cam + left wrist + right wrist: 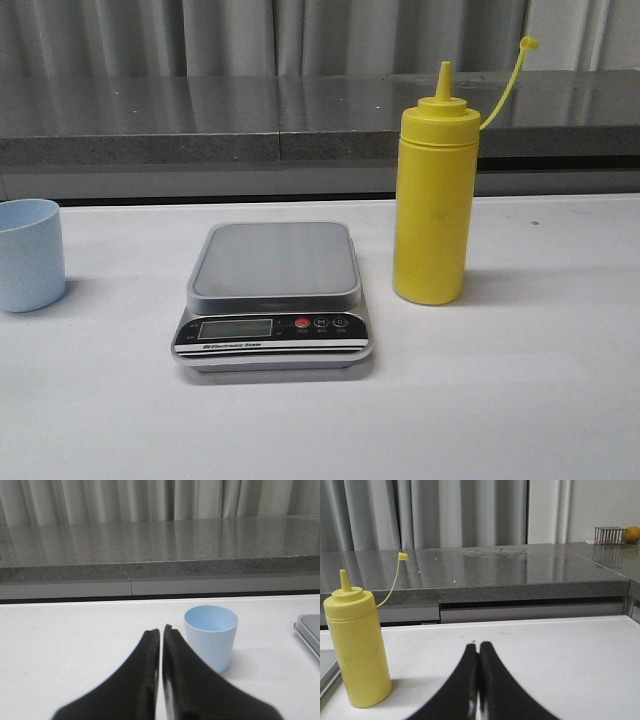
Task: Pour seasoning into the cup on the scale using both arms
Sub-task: 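Lower the left gripper over the light blue cup and close on its rim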
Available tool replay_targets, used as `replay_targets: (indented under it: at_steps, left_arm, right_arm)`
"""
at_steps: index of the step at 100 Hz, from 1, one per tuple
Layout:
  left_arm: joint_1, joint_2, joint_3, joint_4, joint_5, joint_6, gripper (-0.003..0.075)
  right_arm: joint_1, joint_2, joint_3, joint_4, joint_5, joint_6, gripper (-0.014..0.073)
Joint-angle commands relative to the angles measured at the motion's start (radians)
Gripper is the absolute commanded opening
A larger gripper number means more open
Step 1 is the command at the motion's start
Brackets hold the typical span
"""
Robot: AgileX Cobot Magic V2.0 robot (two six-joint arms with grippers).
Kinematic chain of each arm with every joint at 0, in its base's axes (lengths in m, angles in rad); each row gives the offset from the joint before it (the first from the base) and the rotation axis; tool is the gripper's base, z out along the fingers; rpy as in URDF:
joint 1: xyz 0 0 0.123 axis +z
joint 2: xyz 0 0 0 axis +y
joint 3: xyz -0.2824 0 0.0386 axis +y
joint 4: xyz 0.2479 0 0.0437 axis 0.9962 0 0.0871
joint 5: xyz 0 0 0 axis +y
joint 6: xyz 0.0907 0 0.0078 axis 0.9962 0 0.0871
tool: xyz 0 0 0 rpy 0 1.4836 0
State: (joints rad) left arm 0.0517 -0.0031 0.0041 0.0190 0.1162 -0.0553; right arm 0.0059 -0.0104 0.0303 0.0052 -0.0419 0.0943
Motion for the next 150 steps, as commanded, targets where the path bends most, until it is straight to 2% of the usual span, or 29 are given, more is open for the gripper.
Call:
replay_targets:
  at_steps: [1, 55, 104, 124, 150]
  left_arm:
    - [0.004, -0.037, 0.044, -0.001, -0.078, 0.001, 0.0010]
    - [0.004, -0.037, 0.011, -0.001, -0.106, 0.001, 0.0010]
    - [0.004, 0.069, -0.265, -0.057, 0.029, -0.003, 0.0010]
    - [0.004, 0.194, -0.419, -0.052, 0.186, -0.001, 0.0010]
    - [0.004, 0.425, -0.587, -0.049, 0.272, -0.001, 0.0011]
  right_arm:
    - [-0.006, -0.015, -0.004, 0.000, -0.081, 0.000, -0.0067]
    - [-0.006, -0.015, -0.004, 0.000, -0.081, 0.000, -0.0067]
    - [-0.006, -0.015, -0.004, 0.000, -0.081, 0.000, -0.0067]
    - [-0.006, -0.015, -0.004, 0.000, -0.081, 0.000, -0.0067]
    - [-0.006, -0.015, -0.004, 0.000, -0.081, 0.000, -0.0067]
